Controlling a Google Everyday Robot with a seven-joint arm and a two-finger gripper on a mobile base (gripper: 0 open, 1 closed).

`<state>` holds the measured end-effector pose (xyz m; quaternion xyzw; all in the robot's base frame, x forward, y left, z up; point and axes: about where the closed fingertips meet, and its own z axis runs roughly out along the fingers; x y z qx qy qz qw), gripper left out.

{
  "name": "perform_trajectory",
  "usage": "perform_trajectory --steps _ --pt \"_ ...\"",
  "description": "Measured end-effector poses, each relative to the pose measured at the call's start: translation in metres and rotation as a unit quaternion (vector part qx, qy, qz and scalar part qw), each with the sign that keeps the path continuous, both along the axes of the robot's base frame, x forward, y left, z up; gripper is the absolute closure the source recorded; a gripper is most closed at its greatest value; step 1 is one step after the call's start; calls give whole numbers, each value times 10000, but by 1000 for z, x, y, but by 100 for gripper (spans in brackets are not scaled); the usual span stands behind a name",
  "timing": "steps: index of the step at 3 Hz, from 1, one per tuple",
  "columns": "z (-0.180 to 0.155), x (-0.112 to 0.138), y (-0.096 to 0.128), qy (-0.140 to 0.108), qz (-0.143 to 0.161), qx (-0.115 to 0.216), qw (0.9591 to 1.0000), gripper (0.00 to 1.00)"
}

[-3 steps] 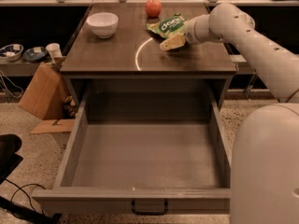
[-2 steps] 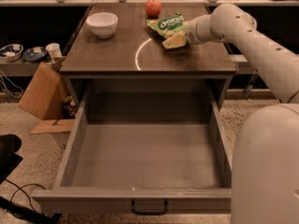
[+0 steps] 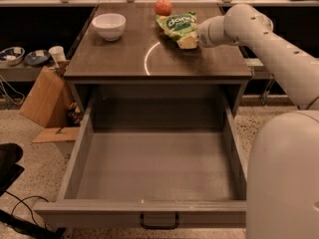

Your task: Place green rice chip bag into top drawer

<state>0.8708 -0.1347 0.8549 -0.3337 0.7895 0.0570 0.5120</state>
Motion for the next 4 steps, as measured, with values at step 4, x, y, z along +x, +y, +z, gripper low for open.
perform_trajectory --steps 4 --pt "58 -36 -28 -363 -243 -343 9985 100"
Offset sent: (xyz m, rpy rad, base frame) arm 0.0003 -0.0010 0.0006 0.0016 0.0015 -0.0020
